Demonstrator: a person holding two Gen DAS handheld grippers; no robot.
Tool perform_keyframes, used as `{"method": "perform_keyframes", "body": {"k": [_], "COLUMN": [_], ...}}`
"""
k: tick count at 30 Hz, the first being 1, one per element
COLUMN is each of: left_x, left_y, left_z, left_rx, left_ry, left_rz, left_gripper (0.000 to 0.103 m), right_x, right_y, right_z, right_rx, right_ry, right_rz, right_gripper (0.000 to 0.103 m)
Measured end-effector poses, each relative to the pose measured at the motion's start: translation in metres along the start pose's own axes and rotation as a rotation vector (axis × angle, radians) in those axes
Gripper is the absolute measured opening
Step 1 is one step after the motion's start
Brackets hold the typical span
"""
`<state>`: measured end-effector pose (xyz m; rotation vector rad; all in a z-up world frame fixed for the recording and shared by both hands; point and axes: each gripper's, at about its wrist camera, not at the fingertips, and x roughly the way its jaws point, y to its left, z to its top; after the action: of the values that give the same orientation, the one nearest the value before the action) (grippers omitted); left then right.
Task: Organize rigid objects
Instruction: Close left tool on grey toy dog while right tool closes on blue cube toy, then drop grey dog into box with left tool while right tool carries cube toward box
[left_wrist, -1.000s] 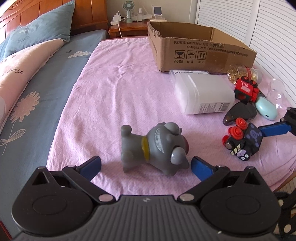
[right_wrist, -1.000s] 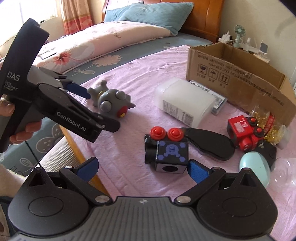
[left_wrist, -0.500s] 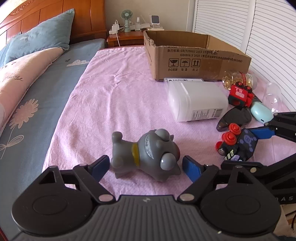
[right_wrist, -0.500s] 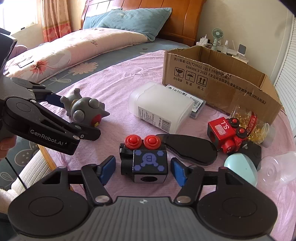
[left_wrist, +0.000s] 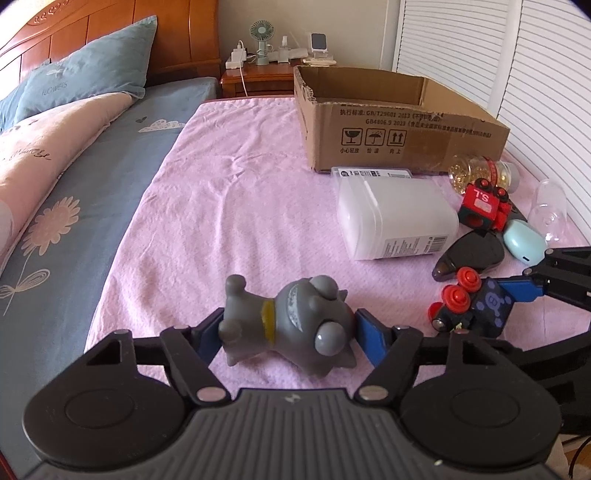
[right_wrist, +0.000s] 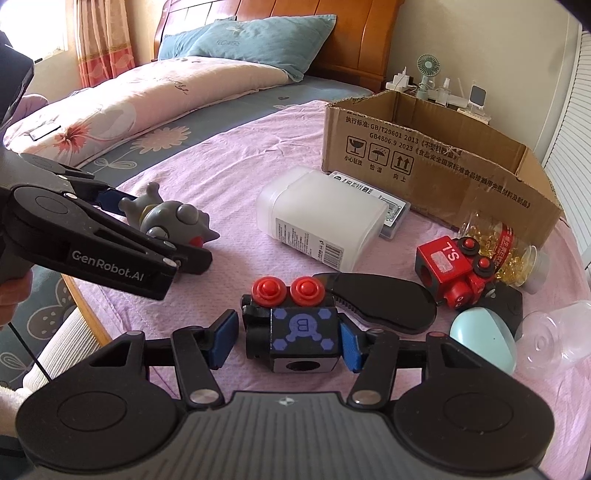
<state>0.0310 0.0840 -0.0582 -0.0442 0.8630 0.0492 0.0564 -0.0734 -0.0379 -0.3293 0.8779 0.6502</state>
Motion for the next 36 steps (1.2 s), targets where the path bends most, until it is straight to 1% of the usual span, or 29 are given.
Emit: {"method": "perform_keyframes", "body": {"k": [3,7,10,15,19,23,27,30,34,36], "left_x": [0.001,0.001,0.000,-0.007,-0.015,-0.022,-0.026,-0.025,-0.010,0.005], "left_y": [0.005,0.006,0.007,0.004,0.001,-0.006,-0.016,-0.026,-0.041,-0.048], "left_z": [0.002,0.005,0.008,0.017,0.031,0.056,0.091,0.122,0.167,0.188], "left_rx": [-0.013,0.008,0.017,0.068,0.109,0.158,0.193,0.207,0.235,0.242], "left_ry": [0.009,0.027,0.045,0.048,0.045,0.026,-0.008,-0.038,-0.082,-0.086], "left_rz": [-0.024,-0.043,-0.074,-0.095,-0.131,-0.157,-0.189,-0.212,-0.202,-0.194], "left_gripper": [0.072,0.072,0.071,0.071,0.071,0.071,0.071,0.071,0.071,0.071], "right_x": [-0.001,-0.001,-0.005,-0.015,-0.029,-0.045,-0.057,-0.062,-0.063,-0.062], "right_y": [-0.001,-0.004,-0.007,-0.015,-0.024,-0.038,-0.060,-0.076,-0.098,-0.110], "right_z": [0.000,0.001,0.001,0.005,0.012,0.024,0.040,0.053,0.069,0.078], "right_rx": [0.002,0.018,0.027,0.044,0.057,0.071,0.101,0.102,0.115,0.121], "right_ry": [0.003,0.005,0.005,-0.006,-0.024,-0.052,-0.089,-0.115,-0.146,-0.157], "right_rz": [-0.005,0.006,0.011,0.018,0.015,0.005,-0.027,-0.064,-0.098,-0.113], "right_gripper": [0.056,0.056,0.056,0.056,0.056,0.056,0.056,0.056,0.056,0.056]}}
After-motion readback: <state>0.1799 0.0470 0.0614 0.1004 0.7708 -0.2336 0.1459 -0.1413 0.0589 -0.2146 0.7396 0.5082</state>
